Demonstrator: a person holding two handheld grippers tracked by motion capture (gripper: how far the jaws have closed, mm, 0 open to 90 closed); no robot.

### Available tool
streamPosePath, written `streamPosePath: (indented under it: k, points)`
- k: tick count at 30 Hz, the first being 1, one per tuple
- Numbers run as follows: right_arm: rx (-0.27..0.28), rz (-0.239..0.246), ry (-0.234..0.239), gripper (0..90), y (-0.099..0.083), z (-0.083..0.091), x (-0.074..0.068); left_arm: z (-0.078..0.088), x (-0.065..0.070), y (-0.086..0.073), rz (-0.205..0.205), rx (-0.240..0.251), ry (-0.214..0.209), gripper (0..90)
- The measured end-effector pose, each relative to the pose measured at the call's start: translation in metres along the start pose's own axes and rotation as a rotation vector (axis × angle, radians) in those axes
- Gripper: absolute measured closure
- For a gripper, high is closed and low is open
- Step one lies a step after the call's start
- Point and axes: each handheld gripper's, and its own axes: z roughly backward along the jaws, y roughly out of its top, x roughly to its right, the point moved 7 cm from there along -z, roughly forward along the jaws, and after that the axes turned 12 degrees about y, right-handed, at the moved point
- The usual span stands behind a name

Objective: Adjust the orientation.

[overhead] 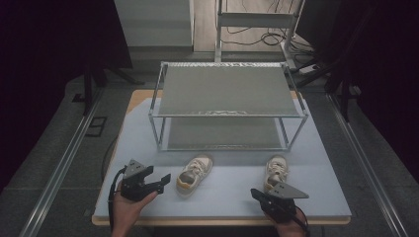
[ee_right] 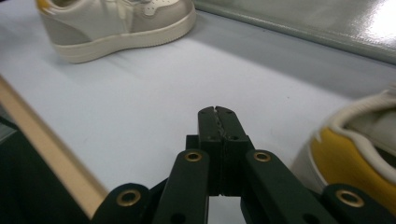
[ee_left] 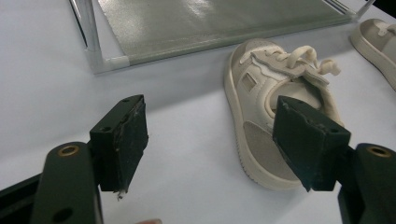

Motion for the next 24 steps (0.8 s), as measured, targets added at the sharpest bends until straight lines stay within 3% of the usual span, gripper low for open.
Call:
streamPosePath:
  k: [6, 18, 24]
  points:
    - [-0.011, -0.027, -0.057, 89.4, -0.011, 0.0, 0.014, 0.001, -0.002, 0.0, 0.005, 0.003, 0.002, 26.6]
    - [0.023, -0.091, -0.089, 89.4, -0.027, 0.035, 0.029, -0.001, 0.002, -0.001, -0.002, -0.003, -0.011, 26.5]
    - [0.042, -0.146, -0.127, 89.3, -0.04, 0.059, 0.047, 0.001, 0.001, -0.001, 0.002, 0.0, -0.008, 26.5]
